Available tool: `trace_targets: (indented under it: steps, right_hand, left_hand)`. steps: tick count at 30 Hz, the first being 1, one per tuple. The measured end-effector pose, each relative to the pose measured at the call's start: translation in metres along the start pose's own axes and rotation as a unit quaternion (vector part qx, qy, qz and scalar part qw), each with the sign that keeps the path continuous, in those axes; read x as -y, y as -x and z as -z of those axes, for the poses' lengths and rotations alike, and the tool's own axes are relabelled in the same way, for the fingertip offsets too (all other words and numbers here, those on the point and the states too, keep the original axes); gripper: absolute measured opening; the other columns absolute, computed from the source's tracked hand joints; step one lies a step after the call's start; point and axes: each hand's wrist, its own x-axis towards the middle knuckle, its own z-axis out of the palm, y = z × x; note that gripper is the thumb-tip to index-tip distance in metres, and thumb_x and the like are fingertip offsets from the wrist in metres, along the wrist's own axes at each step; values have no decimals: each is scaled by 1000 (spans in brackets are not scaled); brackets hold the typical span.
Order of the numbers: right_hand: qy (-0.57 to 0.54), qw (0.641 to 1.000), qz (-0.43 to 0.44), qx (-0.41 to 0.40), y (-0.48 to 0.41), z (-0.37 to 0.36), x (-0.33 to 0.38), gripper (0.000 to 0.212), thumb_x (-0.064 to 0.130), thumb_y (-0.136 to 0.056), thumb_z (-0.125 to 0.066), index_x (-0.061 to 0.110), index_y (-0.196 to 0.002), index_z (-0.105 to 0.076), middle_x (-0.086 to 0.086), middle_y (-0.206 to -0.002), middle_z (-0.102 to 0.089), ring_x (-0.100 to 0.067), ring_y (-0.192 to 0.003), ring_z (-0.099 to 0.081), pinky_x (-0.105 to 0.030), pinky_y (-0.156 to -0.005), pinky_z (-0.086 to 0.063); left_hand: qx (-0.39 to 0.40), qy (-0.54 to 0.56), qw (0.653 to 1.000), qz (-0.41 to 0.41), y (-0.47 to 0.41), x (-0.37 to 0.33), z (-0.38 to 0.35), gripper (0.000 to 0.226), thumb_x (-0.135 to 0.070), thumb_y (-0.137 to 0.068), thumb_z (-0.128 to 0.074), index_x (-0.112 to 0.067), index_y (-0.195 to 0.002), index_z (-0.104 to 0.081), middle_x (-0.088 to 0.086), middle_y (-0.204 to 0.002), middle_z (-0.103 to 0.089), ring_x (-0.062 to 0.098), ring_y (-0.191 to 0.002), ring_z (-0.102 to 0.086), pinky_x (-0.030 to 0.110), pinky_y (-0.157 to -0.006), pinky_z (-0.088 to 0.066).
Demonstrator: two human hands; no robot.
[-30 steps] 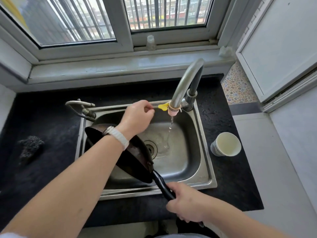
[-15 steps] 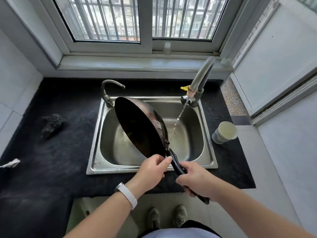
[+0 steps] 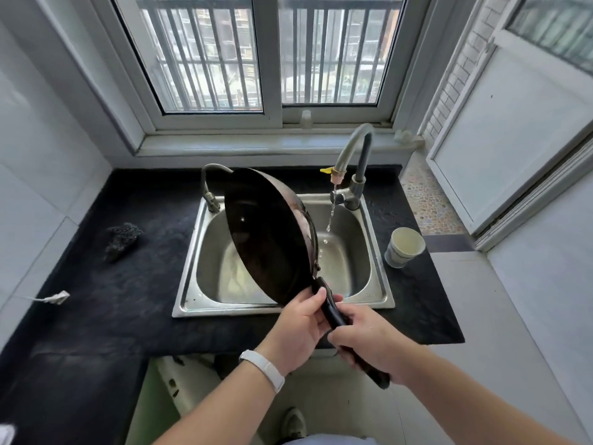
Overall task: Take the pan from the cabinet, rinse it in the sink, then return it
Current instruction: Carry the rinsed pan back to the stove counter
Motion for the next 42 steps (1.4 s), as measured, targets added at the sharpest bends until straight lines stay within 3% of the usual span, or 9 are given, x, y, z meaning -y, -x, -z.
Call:
trace_targets:
  steps: [5,10,16,20,27,31,35,38,42]
  right_hand:
    - [-50,998,5,38,19,18,-7,12,1,-81,-55,8,-92,-54,-5,-58,-48,-17,-45,-46,-27,-44,-37]
    - [-88,993,24,79,40,40,-16,13,-5,-85,-55,5,-93,-53,-7,-64,-48,-16,-46,-47,-25,-41,-38]
    - [-139,976,40,164,71,71,-31,20,2,-75,-57,5,-94,-53,-6,-64,-48,-15,-48,-45,-25,-40,-36]
    - [-170,962,32,213,87,84,-40,23,2,-74,-56,6,-97,-54,-6,-65,-47,-15,-49,-44,-24,-40,-34]
    - [-220,925,11,309,108,92,-51,22,-3,-82,-54,8,-101,-50,-5,-69,-49,-12,-49,-39,-21,-39,-30]
    - [-185,911,-11,368,112,85,-50,23,2,-80,-57,8,-100,-49,-7,-70,-49,-13,-49,-41,-22,-41,-32]
    - [-110,898,-75,420,110,71,-43,8,-3,-91,-52,5,-90,-56,-11,-73,-54,-19,-54,-46,-27,-46,-38]
    - [-35,907,-81,411,115,44,-42,9,0,-93,-53,7,-88,-57,-7,-66,-53,-17,-50,-45,-26,-44,-37]
    - [37,914,-54,401,134,1,-54,12,14,-99,-54,9,-89,-51,-3,-59,-52,-15,-46,-44,-26,-39,-37]
  left_hand:
    - [-22,8,999,-41,17,12,-28,17,-14,-100,-49,-2,-109,-57,17,-99,-65,26,-87,-68,37,-79,-56]
    - [-59,12,995,-74,32,31,-63,15,-11,-100,-47,-1,-108,-56,18,-101,-65,29,-91,-66,44,-90,-52]
    - [-96,44,987,-124,52,60,-109,16,-1,-96,-43,0,-111,-50,22,-106,-60,30,-95,-67,39,-77,-59]
    - [-130,25,978,-160,66,78,-134,9,1,-96,-44,-2,-101,-52,16,-92,-60,24,-79,-69,35,-73,-59]
    - [-204,74,953,-213,90,105,-156,9,-1,-97,-47,-2,-95,-57,10,-84,-66,21,-83,-68,39,-87,-54]
    - [-254,60,934,-243,109,112,-152,7,-1,-96,-51,-4,-102,-53,10,-89,-62,21,-85,-66,41,-90,-51]
    - [-323,50,903,-279,132,122,-143,11,2,-95,-53,-4,-105,-50,12,-87,-58,22,-81,-64,35,-77,-57]
    - [-363,46,885,-289,157,130,-135,11,0,-95,-54,-3,-105,-49,13,-82,-60,19,-69,-66,31,-63,-57]
    - [-402,74,866,-288,196,148,-119,17,-3,-95,-54,0,-112,-51,13,-83,-61,20,-71,-65,31,-63,-57]
